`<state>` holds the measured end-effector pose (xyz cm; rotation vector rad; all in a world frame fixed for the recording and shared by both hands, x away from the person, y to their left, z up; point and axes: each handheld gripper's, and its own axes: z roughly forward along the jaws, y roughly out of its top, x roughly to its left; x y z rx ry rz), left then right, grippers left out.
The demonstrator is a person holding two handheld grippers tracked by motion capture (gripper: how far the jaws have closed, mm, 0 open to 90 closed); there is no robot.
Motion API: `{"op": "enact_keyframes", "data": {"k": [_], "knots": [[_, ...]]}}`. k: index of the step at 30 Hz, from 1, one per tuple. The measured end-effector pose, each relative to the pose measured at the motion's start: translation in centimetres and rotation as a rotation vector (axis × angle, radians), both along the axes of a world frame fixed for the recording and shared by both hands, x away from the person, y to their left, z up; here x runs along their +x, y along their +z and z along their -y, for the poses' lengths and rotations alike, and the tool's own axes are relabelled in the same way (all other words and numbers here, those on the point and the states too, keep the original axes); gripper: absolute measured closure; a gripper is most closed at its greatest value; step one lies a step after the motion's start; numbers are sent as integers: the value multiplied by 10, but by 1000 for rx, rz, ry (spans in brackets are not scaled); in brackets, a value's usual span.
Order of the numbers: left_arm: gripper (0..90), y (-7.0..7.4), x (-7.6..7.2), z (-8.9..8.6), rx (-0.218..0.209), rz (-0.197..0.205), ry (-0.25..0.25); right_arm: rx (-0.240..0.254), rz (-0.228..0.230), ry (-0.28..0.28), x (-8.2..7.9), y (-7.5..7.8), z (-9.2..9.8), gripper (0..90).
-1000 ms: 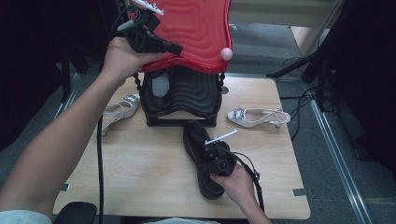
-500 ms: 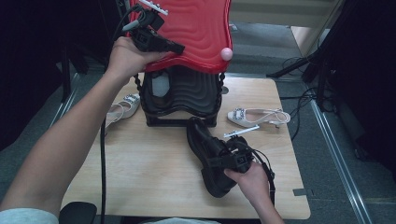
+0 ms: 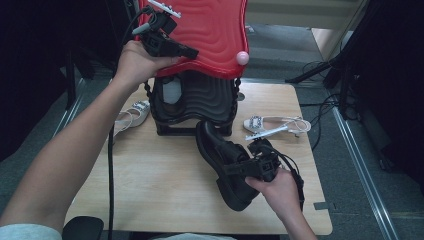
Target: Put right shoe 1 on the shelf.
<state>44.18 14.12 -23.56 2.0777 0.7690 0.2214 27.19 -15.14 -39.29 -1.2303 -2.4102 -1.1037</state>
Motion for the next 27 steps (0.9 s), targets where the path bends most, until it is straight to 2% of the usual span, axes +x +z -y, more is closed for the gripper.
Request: {"op": "enact_keyframes", "data": {"k": [8, 15, 23, 27], "knots": [[900, 0, 1, -1, -5, -7, -1, 16, 52, 2, 4, 29, -4, 876], [900, -1, 0, 0, -5, 3, 0, 27, 121, -36, 21, 52, -12, 876], [900, -1, 0, -1, -12, 1, -4, 34, 189, -117, 51, 55, -28, 875], [900, -1, 0, -2, -10, 3, -6, 10, 243, -157, 63, 50, -39, 876]]}}
